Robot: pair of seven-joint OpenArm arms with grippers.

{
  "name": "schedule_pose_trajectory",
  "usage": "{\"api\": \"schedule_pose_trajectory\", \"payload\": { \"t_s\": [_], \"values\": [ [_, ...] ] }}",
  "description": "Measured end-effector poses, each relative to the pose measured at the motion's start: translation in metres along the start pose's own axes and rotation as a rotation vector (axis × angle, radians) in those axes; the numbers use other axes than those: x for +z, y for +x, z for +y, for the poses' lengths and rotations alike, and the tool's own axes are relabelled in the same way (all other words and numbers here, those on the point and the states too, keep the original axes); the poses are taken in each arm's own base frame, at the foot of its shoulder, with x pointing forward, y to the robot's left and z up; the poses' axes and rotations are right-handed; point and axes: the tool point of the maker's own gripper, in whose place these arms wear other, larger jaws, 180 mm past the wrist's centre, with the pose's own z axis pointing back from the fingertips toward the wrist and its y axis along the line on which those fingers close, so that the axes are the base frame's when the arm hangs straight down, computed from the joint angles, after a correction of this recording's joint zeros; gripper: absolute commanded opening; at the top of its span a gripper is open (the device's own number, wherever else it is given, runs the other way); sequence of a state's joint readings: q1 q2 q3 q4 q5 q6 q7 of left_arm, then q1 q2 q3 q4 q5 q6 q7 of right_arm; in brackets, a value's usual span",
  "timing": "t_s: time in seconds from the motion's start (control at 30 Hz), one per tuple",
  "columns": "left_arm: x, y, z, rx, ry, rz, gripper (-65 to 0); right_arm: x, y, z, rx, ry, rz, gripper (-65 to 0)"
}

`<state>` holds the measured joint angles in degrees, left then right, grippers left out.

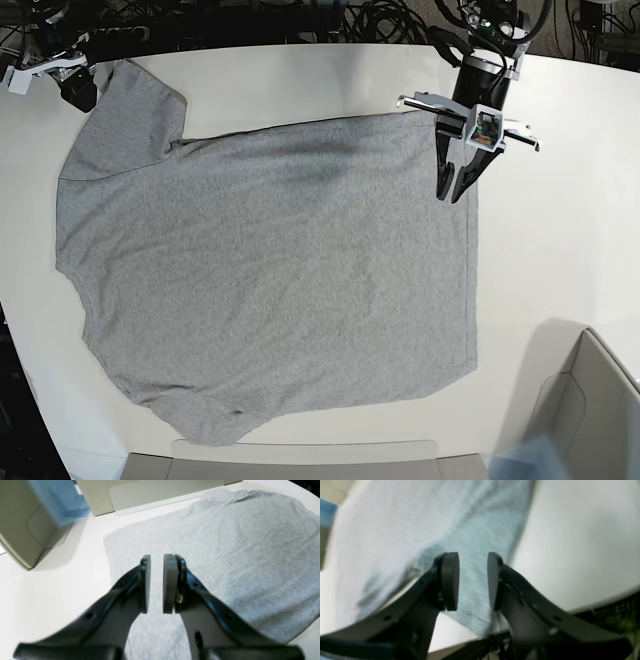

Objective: Fold the T-shirt properly
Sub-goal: 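Move both grippers down to the shirt's collar-side corners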

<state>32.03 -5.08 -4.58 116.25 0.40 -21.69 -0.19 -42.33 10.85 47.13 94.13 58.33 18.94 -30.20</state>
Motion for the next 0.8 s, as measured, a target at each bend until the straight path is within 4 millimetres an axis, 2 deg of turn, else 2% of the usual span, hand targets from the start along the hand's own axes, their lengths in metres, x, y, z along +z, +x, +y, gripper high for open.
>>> {"api": "schedule_pose_trajectory", "payload": {
  "t_s": [0.1,0.2,0.37,0.5,0.6,0.8],
  "values": [
    [0.000,0.000,-0.001,0.002,0.000,0.000,-55.0,0.000,-0.015,-0.016,-0.043,-0.035,0.034,-46.8],
    [0.000,0.000,0.000,0.002,0.001,0.000,-55.0,-0.005,-0.026,-0.019,-0.062,-0.035,0.061,-46.7],
    [0.000,0.000,0.000,0.003,0.002,0.000,-55.0,-0.019,-0.024,-0.028,-0.092,-0.035,0.051,-46.7],
    [0.000,0.000,-0.001,0.005,-0.001,0.001,-55.0,-0.030,-0.029,-0.021,-0.102,0.005,0.063,-46.7],
    [0.000,-0.001,0.000,0.004,0.002,0.005,-54.9,-0.038,-0.038,-0.005,-0.104,0.049,0.082,-46.7],
    [0.003,-0.028,-0.001,0.012,0.002,0.153,-54.9,-0.046,-0.062,0.022,-0.119,0.134,0.140,-46.7]
  ]
}}
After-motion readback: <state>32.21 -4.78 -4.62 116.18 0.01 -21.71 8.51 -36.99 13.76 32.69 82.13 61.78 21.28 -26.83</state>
